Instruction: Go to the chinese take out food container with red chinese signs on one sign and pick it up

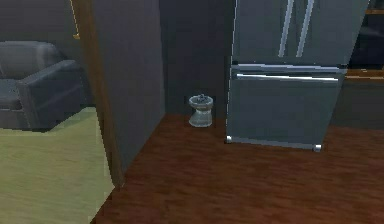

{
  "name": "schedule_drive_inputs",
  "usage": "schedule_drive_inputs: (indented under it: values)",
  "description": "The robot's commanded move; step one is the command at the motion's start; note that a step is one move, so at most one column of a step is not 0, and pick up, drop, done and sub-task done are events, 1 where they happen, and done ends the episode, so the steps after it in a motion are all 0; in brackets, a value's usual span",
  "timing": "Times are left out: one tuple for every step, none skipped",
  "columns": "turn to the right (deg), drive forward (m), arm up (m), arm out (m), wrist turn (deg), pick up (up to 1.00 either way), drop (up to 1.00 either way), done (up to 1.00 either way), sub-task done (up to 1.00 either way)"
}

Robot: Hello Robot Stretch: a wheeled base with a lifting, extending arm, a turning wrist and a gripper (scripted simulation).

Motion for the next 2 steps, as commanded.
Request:
schedule_drive_inputs:
  values:
    - [0.0,0.0,0.0,0.0,45.0,0.0,0.0,0.0,0.0]
    - [0.0,0.0,0.0,0.0,30.0,0.0,0.0,0.0,0.0]
